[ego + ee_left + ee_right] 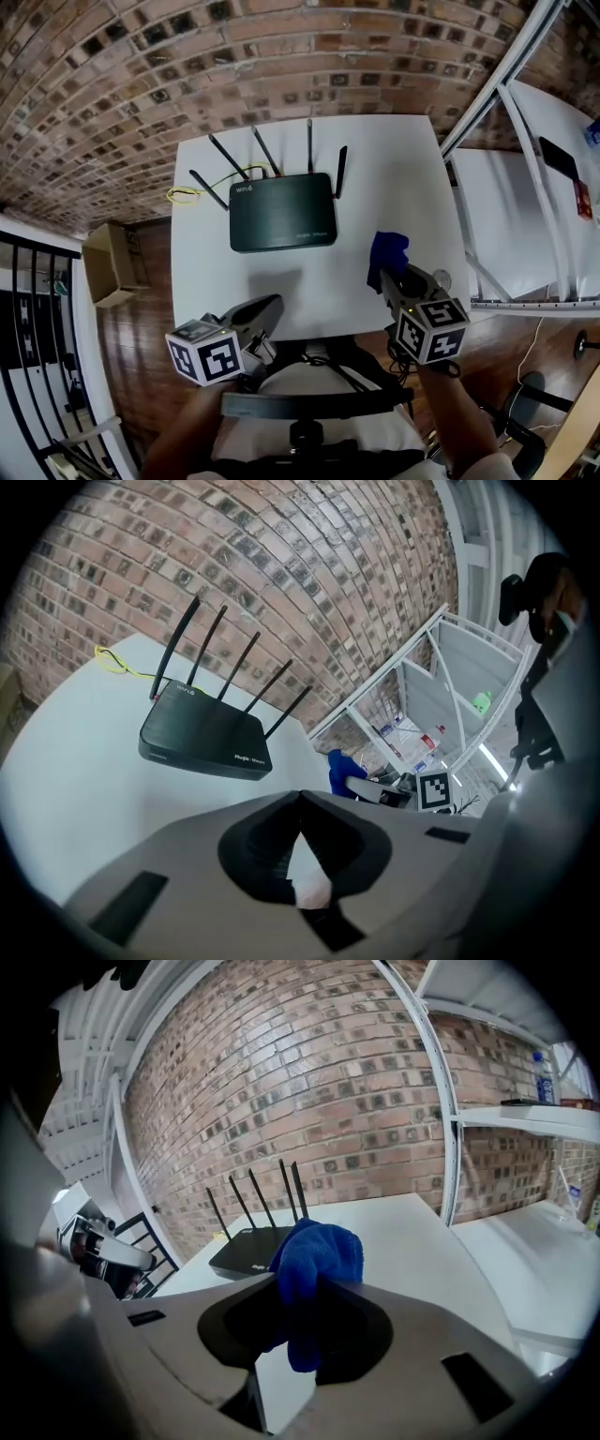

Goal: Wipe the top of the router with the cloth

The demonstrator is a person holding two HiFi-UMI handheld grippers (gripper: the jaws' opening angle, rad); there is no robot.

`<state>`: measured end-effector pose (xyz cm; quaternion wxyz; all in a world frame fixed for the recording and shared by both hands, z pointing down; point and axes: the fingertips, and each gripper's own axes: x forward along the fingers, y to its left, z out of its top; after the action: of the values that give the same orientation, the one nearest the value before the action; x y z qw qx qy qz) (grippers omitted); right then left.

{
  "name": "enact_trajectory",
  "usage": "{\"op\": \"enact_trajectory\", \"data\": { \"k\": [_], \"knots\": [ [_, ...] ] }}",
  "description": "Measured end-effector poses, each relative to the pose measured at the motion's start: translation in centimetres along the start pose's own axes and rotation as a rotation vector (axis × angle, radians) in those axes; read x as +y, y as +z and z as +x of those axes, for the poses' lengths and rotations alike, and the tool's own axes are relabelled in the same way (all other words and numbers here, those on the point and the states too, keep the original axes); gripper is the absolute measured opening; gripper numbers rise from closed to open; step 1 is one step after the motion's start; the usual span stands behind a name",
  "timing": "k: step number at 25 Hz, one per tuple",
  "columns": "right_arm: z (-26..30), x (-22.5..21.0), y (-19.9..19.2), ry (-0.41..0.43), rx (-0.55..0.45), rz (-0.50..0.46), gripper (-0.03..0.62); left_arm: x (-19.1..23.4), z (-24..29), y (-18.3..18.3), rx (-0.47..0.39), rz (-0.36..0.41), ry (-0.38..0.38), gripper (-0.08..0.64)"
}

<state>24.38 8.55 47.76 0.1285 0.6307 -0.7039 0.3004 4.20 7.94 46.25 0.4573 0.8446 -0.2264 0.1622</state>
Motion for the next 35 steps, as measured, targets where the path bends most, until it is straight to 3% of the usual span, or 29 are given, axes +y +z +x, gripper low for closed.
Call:
{"op": "enact_trajectory", "data": {
  "k": [9,35],
  "knots": [
    [-1.5,2.0,1.8,-0.051,-0.038,-0.049,0.106,0.8,-1.9,1.0,0.001,0.029,-0.04,0.028],
    [-2.2,4.4,1.4,-0.043,-0.021,-0.085,0.104,1.0,-3.5,0.8,-0.025,0.031,-0.056,0.028]
  ]
}}
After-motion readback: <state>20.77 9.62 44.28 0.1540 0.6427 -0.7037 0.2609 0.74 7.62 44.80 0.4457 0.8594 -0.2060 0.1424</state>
